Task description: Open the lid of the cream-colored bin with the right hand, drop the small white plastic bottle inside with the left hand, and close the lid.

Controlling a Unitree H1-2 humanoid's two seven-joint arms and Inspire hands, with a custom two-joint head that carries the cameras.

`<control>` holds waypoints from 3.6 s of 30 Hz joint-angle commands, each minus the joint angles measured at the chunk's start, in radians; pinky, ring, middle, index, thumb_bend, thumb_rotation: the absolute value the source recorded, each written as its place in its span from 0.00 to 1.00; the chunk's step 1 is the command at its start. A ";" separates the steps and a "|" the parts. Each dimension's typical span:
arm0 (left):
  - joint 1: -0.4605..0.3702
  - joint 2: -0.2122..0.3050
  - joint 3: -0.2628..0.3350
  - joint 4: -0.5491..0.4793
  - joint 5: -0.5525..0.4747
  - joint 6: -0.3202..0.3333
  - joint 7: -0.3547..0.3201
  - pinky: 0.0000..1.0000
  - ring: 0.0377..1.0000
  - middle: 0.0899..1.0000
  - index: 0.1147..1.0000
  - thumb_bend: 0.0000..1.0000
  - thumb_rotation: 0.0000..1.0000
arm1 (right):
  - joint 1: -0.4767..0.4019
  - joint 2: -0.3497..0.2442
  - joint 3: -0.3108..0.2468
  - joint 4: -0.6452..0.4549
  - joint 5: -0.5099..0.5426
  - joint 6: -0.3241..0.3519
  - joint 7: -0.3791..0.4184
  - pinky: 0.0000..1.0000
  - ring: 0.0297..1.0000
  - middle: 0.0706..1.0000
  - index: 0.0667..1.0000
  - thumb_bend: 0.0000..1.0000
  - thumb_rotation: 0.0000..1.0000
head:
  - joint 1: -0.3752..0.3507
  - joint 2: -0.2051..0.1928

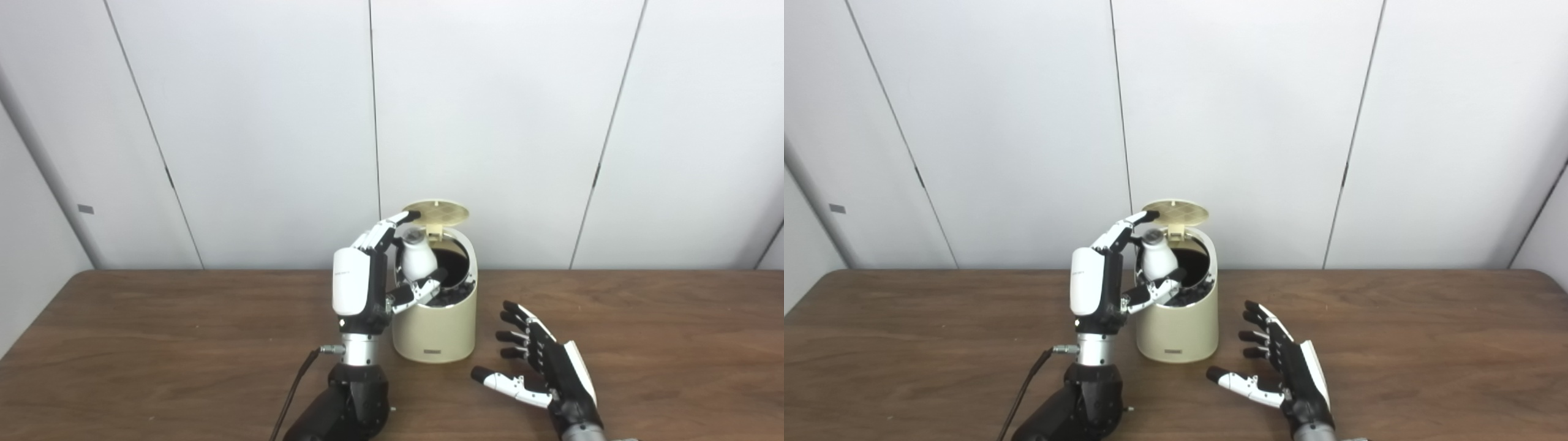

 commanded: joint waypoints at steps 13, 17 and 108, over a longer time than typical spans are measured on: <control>-0.014 0.002 0.027 -0.020 0.030 -0.009 -0.021 0.66 0.77 0.81 0.78 0.78 0.07 | -0.030 0.003 0.001 -0.025 0.009 -0.036 0.005 0.66 0.75 0.84 0.85 0.76 0.22 | 0.000 0.004; 0.000 0.007 0.029 -0.051 0.024 -0.020 -0.037 0.62 0.70 0.72 0.69 0.74 0.06 | -0.031 0.004 0.002 -0.027 0.005 -0.031 0.003 0.66 0.75 0.84 0.85 0.76 0.22 | 0.005 0.004; 0.427 0.179 0.385 -0.432 -0.612 0.103 -1.094 0.57 0.60 0.64 0.66 0.56 0.00 | -0.622 -0.303 0.174 -0.108 -0.360 0.133 0.339 0.66 0.82 0.80 0.76 0.65 0.53 | 0.042 -0.056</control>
